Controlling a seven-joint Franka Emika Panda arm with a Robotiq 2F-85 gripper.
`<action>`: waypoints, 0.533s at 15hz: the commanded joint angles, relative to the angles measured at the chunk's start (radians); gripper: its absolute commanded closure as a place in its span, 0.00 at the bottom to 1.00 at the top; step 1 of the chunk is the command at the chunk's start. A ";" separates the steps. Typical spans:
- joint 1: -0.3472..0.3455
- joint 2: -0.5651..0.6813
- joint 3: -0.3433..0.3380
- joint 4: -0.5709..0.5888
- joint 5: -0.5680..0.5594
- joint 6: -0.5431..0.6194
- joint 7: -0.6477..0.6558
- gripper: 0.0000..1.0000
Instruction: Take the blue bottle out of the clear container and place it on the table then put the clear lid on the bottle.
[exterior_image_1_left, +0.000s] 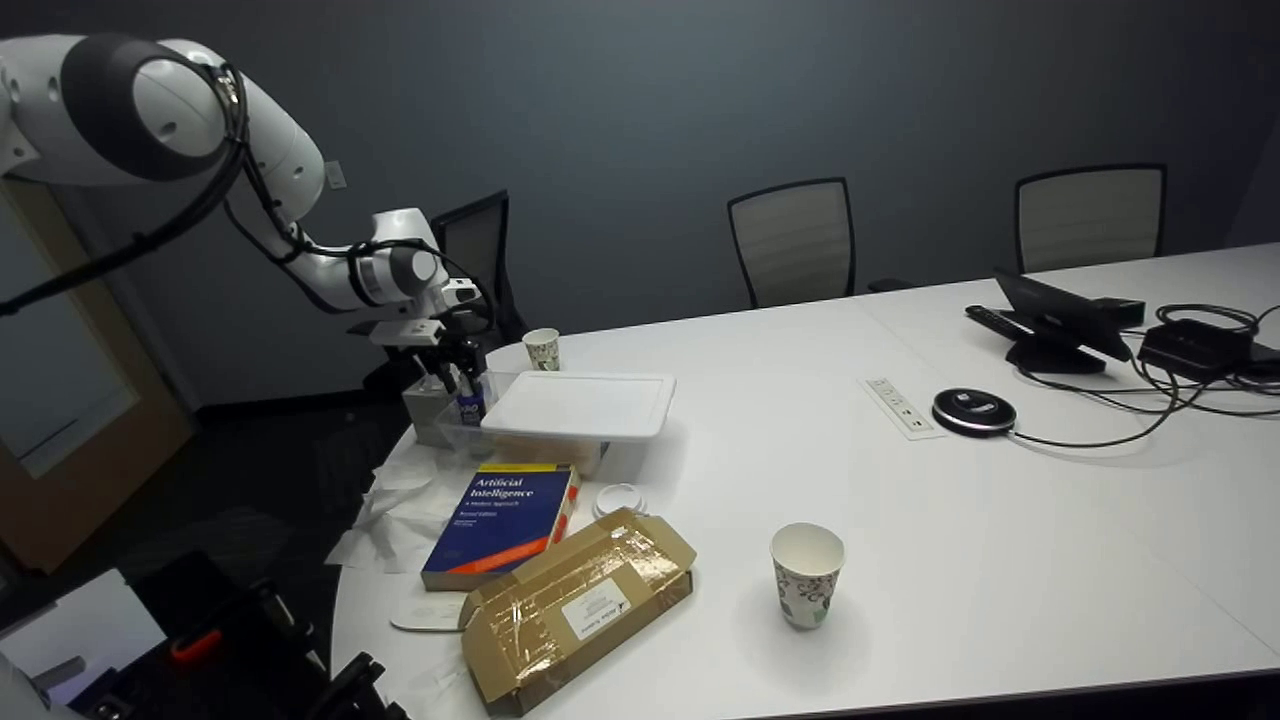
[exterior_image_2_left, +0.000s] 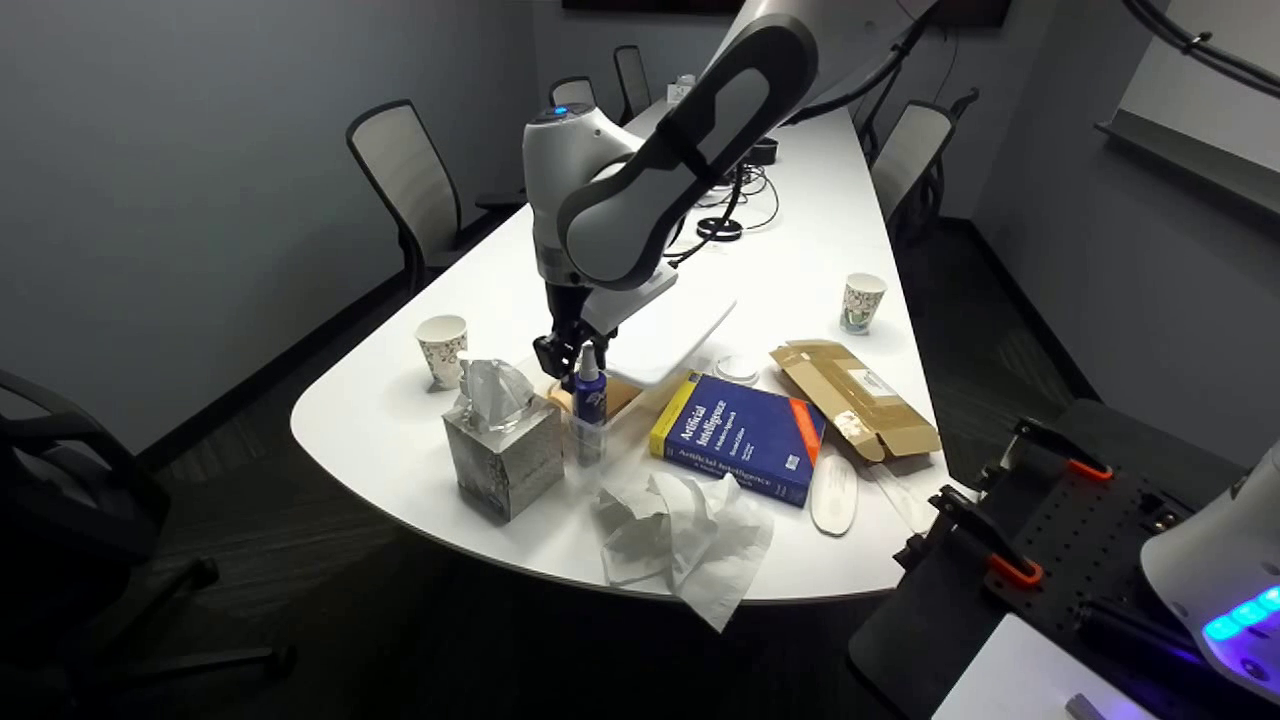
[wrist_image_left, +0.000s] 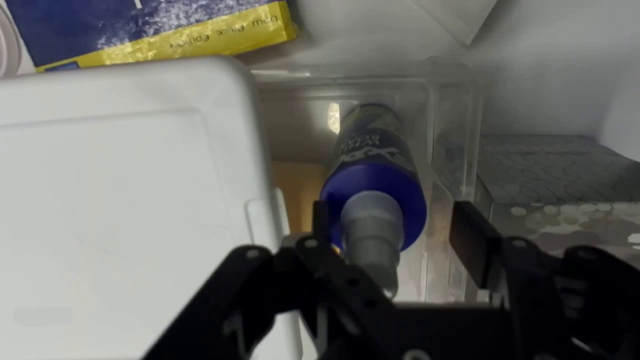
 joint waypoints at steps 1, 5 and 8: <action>0.012 0.008 -0.010 0.030 0.019 -0.044 -0.013 0.66; 0.009 0.009 -0.007 0.039 0.022 -0.048 -0.017 0.91; 0.000 0.006 0.001 0.041 0.031 -0.052 -0.026 0.92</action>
